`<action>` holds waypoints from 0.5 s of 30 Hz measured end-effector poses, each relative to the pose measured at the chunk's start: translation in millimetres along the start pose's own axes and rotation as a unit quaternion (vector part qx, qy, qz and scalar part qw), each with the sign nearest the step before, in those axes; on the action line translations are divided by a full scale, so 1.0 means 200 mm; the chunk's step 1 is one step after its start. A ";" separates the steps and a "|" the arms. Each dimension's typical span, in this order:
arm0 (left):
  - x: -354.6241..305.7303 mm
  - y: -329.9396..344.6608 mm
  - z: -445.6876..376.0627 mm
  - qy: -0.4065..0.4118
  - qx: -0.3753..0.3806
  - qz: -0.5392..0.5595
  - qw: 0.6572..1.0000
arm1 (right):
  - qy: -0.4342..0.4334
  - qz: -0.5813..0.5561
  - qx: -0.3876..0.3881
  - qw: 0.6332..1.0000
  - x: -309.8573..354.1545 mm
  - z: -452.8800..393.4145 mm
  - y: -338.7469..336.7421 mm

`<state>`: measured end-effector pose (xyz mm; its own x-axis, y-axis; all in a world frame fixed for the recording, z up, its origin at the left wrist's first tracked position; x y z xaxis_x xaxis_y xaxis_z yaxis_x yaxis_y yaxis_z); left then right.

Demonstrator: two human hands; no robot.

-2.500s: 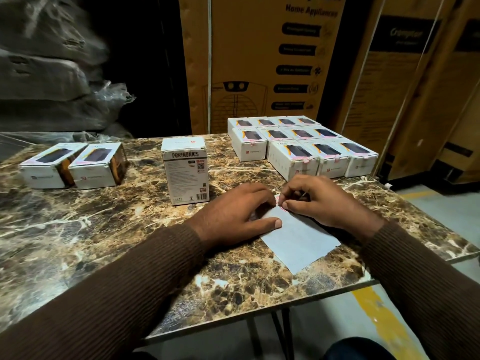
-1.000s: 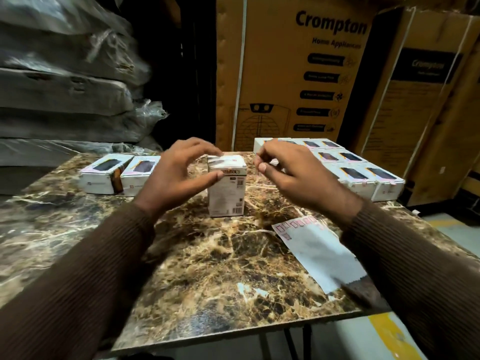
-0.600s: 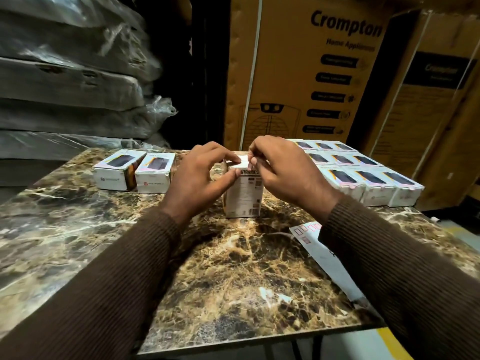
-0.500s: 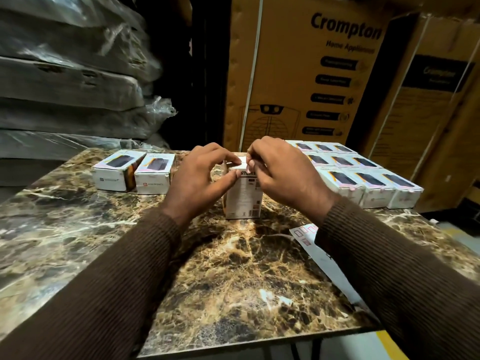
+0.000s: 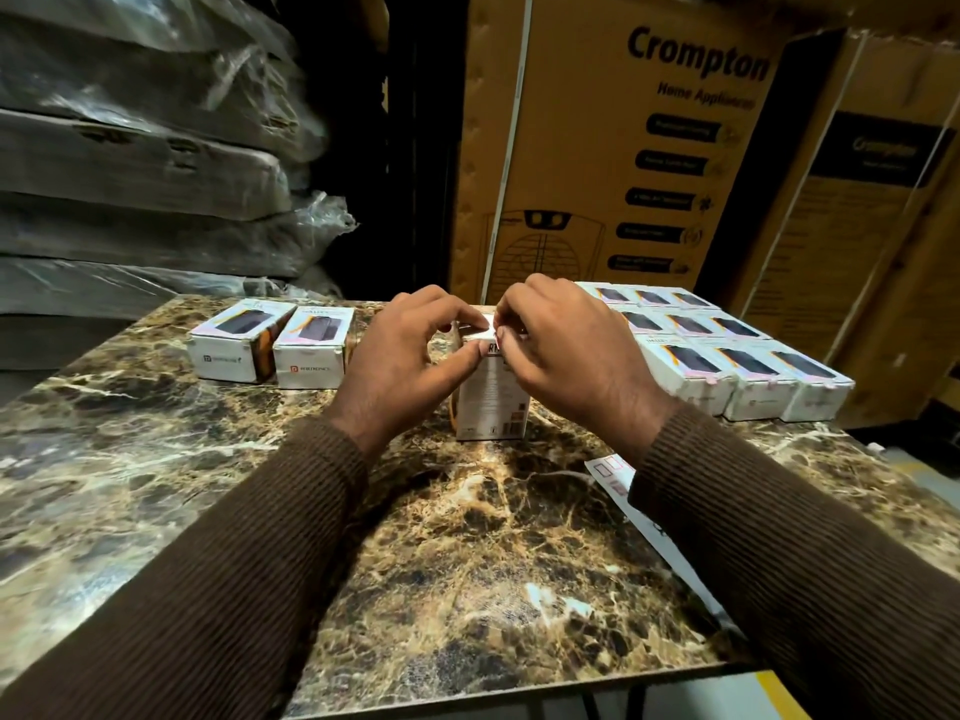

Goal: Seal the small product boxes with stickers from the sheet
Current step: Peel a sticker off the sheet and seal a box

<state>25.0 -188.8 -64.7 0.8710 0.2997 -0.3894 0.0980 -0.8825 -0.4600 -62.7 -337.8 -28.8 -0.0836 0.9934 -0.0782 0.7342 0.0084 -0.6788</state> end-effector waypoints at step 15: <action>0.01 0.00 0.00 -0.002 -0.003 0.010 1.000 | -0.015 -0.069 -0.049 0.996 -0.04 0.05 0.01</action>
<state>26.4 -189.0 -65.2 0.8706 0.2834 -0.4022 0.0828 -0.8902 -0.4480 -66.7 -347.4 -36.5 -0.2068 0.9783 -0.0121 0.7767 0.1566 -0.6101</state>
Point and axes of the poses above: each hand's wrist, its own z-axis away from the middle knuckle, its own y-axis out of the palm, x = y × z, the point moved 4 cm from there along -z, towards the middle knuckle, and after that the axes turned 6 degrees about -x, right-handed, at the moved point
